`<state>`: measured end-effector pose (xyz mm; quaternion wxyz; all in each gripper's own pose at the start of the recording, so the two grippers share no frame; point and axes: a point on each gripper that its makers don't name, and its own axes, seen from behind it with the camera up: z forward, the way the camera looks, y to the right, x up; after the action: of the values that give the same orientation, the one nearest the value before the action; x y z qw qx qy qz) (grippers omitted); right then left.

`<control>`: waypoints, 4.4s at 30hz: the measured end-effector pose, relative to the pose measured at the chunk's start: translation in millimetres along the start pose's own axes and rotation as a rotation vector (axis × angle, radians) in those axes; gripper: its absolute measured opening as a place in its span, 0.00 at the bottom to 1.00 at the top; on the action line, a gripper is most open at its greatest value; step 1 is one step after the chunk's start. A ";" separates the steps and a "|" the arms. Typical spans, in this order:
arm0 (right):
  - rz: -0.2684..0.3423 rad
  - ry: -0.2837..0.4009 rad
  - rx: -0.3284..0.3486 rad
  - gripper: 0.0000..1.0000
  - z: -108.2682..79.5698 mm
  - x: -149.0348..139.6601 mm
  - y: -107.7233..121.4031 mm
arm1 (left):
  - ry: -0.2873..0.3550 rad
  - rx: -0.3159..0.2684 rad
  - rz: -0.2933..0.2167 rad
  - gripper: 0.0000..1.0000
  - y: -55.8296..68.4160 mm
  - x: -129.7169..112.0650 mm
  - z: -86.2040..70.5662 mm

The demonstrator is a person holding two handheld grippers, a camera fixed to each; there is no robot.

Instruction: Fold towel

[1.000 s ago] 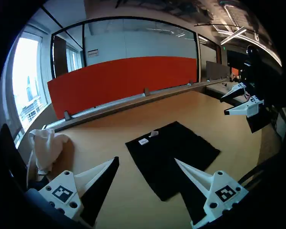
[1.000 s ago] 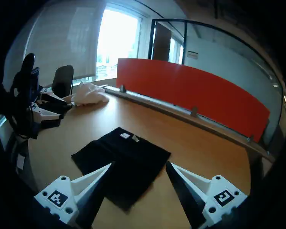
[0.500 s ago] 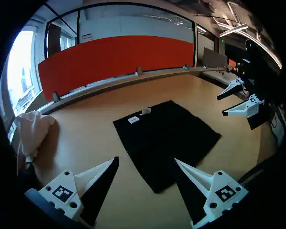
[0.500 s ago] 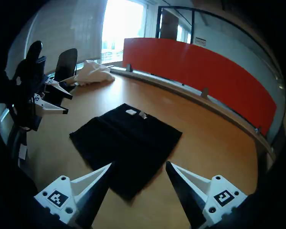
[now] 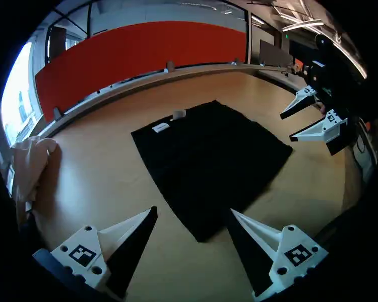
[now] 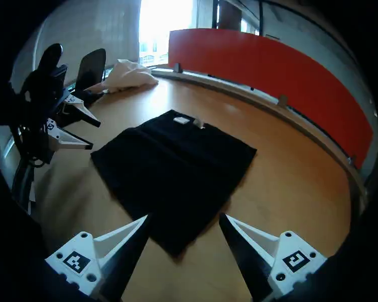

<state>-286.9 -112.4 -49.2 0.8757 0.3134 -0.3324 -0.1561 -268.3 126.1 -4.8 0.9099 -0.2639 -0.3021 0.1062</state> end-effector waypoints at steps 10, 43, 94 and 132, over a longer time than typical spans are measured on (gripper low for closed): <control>-0.010 -0.075 0.035 1.00 7.1 -27.5 -5.3 | -0.102 -0.041 0.009 0.96 8.3 -29.2 14.6; -0.019 -0.141 0.086 0.43 12.9 -46.5 -11.2 | -0.172 -0.092 0.063 0.75 23.7 -38.6 22.9; 0.015 -0.007 0.079 0.17 -75.4 18.6 -22.0 | -0.145 -0.073 -0.076 0.12 46.9 33.7 -54.8; -0.030 -0.056 0.085 0.17 -94.8 31.8 -13.4 | -0.160 -0.104 -0.103 0.12 49.5 55.1 -68.6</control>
<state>-200.1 -95.6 -97.8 0.8496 0.3508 -0.3583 -0.1636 -184.7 158.5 -51.1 0.8722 -0.2857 -0.3918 0.0643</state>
